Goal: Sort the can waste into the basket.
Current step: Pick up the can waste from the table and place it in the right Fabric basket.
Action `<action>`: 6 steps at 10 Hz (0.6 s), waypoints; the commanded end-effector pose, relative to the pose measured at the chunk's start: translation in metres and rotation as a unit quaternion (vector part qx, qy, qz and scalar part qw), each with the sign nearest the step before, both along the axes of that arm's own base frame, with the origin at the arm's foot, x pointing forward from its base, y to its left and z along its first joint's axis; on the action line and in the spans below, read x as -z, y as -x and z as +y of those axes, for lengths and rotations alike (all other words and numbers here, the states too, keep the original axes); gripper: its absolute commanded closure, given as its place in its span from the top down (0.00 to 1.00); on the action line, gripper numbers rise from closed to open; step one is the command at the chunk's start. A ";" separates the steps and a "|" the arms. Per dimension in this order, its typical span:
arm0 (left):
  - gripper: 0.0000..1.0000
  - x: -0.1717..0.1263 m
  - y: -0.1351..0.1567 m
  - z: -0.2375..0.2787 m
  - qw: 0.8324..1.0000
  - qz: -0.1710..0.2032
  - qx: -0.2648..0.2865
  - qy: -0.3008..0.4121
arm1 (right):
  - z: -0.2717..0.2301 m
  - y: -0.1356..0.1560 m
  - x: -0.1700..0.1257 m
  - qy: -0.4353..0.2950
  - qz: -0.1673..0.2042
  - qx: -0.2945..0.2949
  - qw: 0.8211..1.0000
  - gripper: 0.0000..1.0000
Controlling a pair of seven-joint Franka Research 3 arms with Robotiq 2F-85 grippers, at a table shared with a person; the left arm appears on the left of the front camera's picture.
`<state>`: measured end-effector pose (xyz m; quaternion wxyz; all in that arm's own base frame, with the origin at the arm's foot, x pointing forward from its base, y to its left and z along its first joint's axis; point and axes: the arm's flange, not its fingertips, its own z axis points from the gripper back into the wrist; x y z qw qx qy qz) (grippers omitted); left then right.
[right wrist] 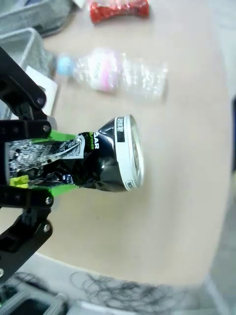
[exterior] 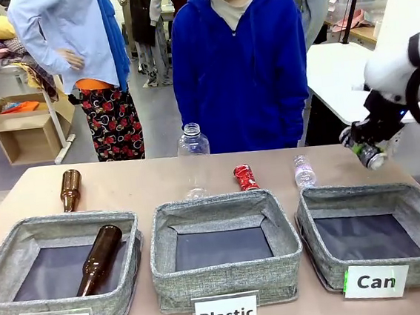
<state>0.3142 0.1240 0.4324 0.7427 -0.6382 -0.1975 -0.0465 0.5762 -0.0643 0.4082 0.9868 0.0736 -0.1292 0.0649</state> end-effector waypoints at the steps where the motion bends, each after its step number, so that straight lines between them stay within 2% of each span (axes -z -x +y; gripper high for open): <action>1: 1.00 -0.002 0.002 -0.001 1.000 0.002 0.004 0.004 | 0.000 0.060 -0.031 -0.068 -0.030 -0.109 0.991 0.16; 2: 1.00 -0.002 0.002 -0.001 1.000 0.002 0.004 0.004 | 0.006 0.086 -0.042 -0.089 -0.013 -0.167 0.982 0.16; 4: 1.00 -0.002 0.002 -0.001 1.000 0.002 0.004 0.004 | 0.014 0.133 -0.048 -0.083 0.048 -0.291 0.952 0.16; 6: 1.00 -0.002 0.002 -0.001 1.000 0.002 0.004 0.004 | 0.020 0.169 -0.043 -0.047 0.070 -0.428 0.900 0.16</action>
